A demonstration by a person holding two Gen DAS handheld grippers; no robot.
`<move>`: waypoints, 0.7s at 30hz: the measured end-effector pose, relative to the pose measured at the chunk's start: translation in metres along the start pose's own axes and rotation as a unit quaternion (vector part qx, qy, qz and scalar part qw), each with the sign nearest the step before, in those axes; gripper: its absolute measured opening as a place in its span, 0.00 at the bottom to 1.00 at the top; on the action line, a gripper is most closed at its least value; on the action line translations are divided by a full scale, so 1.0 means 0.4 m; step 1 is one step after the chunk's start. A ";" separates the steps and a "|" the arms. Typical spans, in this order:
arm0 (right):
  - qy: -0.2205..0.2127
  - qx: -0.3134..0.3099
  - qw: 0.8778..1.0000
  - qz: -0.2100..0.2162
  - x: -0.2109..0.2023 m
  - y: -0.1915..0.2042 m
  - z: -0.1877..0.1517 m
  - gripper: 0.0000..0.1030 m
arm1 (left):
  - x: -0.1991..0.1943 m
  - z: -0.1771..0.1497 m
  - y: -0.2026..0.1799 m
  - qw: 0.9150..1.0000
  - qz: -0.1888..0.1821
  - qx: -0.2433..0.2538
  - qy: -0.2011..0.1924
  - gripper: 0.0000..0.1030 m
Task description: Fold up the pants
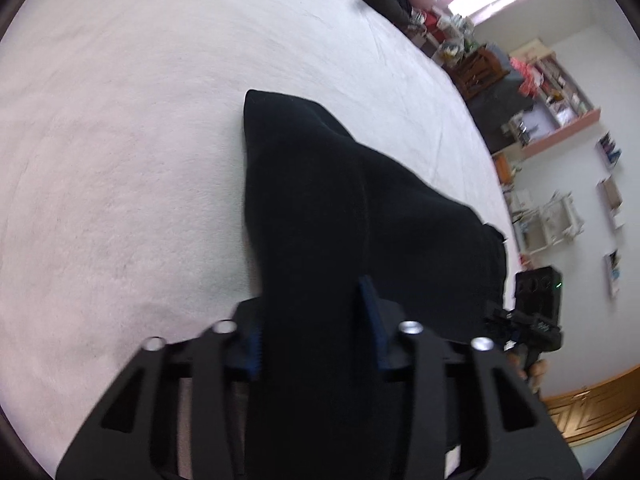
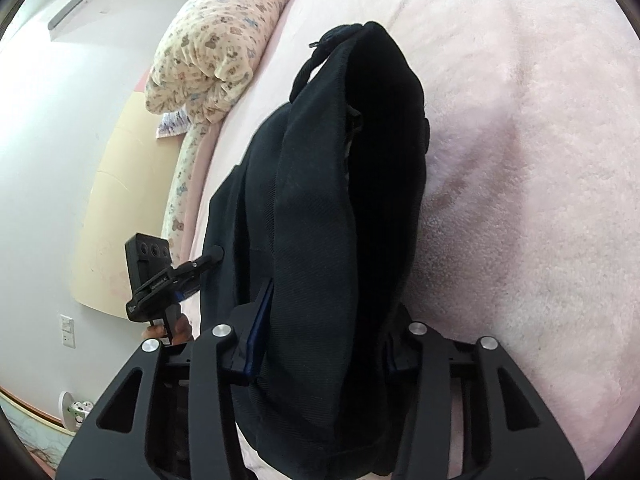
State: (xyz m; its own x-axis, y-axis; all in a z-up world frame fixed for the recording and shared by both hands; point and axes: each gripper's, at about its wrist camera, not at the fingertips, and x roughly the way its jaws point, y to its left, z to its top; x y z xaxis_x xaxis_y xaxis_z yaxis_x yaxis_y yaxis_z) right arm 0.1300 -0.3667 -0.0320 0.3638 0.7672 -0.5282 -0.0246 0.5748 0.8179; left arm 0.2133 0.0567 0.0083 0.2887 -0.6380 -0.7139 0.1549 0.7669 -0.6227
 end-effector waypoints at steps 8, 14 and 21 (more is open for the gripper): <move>-0.030 0.009 0.999 0.040 -0.021 0.009 0.003 0.37 | -0.032 -0.027 -0.043 0.999 -0.011 0.009 -0.041 0.19; -0.043 0.016 0.997 0.068 -0.035 0.017 0.009 0.35 | -0.065 -0.038 -0.083 0.997 -0.033 0.026 -0.069 0.18; -0.090 0.013 0.991 0.098 -0.092 0.048 0.041 0.34 | -0.062 -0.023 -0.160 0.993 -0.052 0.045 -0.095 0.18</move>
State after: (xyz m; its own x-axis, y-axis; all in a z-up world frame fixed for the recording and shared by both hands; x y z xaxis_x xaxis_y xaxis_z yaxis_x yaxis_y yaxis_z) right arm 0.1315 -0.3886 0.0067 0.5146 0.7987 -0.3118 -0.0886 0.4112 0.9072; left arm 0.1876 0.0229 0.0629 0.4379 -0.6963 -0.5687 0.2752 0.7060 -0.6525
